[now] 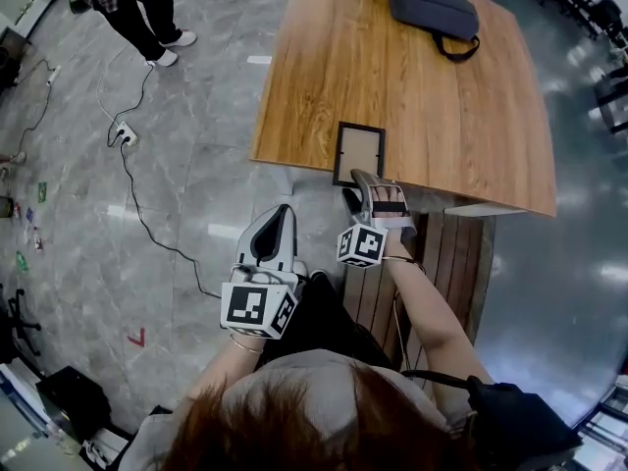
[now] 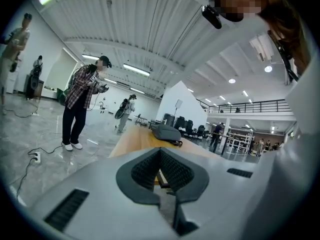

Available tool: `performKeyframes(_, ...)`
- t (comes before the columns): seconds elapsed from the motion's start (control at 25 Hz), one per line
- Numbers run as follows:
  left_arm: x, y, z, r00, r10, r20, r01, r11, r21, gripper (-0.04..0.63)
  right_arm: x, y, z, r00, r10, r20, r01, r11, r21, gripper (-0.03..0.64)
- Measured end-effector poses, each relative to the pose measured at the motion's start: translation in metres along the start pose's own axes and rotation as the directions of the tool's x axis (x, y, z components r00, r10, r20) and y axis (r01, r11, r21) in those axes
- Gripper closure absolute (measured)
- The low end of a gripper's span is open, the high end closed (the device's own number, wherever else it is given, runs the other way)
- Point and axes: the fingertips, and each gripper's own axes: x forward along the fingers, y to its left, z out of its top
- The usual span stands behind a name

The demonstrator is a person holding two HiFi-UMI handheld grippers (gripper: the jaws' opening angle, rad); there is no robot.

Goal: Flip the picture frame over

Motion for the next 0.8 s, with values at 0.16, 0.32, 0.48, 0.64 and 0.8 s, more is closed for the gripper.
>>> performKeyframes(0.16, -0.003, 0.007, -0.007, 1.0, 0.012, -0.018, -0.013, 1.0, -0.008, 0.589, 0.017, -0.001, -0.002, 0.997, -0.066, -0.028, 0.064, 0.996, -0.061, 0.388)
performKeyframes(0.32, -0.005, 0.009, -0.009, 1.0, 0.008, -0.024, -0.008, 1.0, -0.011, 0.589, 0.02, -0.008, -0.001, 0.993, -0.113, -0.03, 0.113, 0.993, -0.028, 0.39)
performKeyframes(0.48, -0.008, 0.015, -0.008, 1.0, 0.011, -0.021, -0.011, 1.0, -0.013, 0.589, 0.012, -0.016, 0.005, 0.992, -0.118, -0.034, 0.118, 0.993, 0.02, 0.465)
performKeyframes(0.64, -0.007, 0.013, -0.004, 1.0, 0.002, -0.016, -0.003, 1.0, -0.008, 0.589, -0.005, -0.037, 0.016, 0.987, -0.161, 0.01, 0.159, 0.98, 0.121, 0.505)
performKeyframes(0.8, -0.005, 0.009, 0.001, 1.0, -0.007, -0.01, 0.007, 1.0, -0.007, 0.589, -0.03, -0.072, 0.028, 0.966, -0.248, 0.069, 0.213, 0.922, 0.323, 0.545)
